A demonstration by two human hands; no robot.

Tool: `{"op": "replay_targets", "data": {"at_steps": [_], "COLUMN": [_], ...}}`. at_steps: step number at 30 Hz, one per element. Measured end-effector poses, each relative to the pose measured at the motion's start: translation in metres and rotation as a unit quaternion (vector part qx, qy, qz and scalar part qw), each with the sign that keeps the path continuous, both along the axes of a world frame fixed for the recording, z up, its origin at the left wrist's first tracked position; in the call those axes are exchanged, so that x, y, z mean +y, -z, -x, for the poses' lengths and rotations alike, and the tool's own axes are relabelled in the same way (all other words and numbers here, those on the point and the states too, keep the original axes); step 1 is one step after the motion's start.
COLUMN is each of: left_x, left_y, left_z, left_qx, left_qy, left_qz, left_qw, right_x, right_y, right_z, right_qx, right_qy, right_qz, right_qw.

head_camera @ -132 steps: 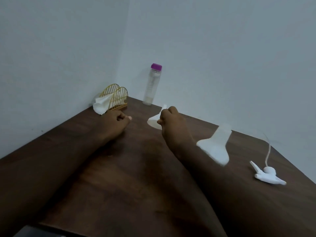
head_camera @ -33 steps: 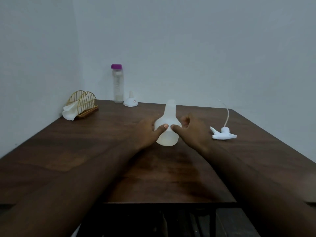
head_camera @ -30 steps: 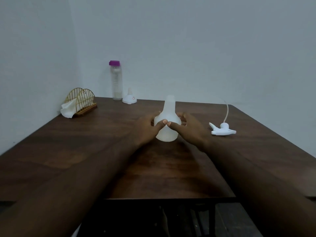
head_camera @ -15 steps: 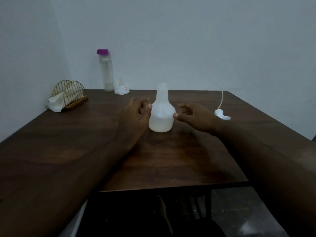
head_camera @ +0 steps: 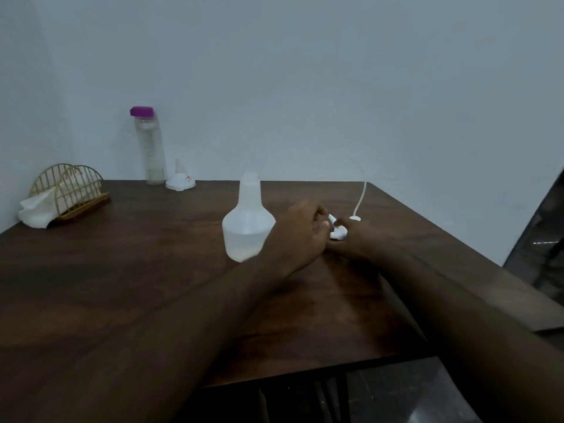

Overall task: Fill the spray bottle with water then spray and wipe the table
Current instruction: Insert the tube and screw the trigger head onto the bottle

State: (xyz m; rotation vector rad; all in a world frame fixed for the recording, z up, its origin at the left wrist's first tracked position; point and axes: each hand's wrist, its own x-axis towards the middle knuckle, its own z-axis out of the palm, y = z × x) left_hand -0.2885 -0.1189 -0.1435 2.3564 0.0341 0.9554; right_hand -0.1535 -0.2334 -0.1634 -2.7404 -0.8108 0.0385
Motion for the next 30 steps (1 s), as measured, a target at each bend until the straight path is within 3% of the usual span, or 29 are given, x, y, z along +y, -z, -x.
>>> {"op": "replay_targets", "data": {"at_steps": [7, 17, 21, 25, 30], "left_x": [0.013, 0.023, 0.036, 0.05, 0.066], "left_y": [0.012, -0.004, -0.01, -0.03, -0.063], "left_z": [0.009, 0.042, 0.053, 0.054, 0.051], "left_qx": [0.051, 0.032, -0.005, -0.017, 0.02], "left_qy": [-0.007, -0.023, -0.074, -0.042, -0.078], "left_qz": [-0.001, -0.016, -0.059, -0.081, -0.11], "left_qw": [0.999, 0.999, 0.995, 0.996, 0.991], "right_x": [0.002, -0.001, -0.004, -0.005, -0.001], "right_y": [-0.004, -0.01, -0.039, -0.099, -0.159], "right_z": [0.01, 0.017, 0.031, 0.058, 0.096], "right_qx": [-0.017, 0.034, 0.02, 0.025, 0.147], "right_qy": [0.039, 0.054, 0.013, -0.074, -0.131], "right_qz": [-0.086, -0.118, -0.225, -0.282, -0.407], "right_qw": [0.995, 0.991, 0.974, 0.956, 0.892]}}
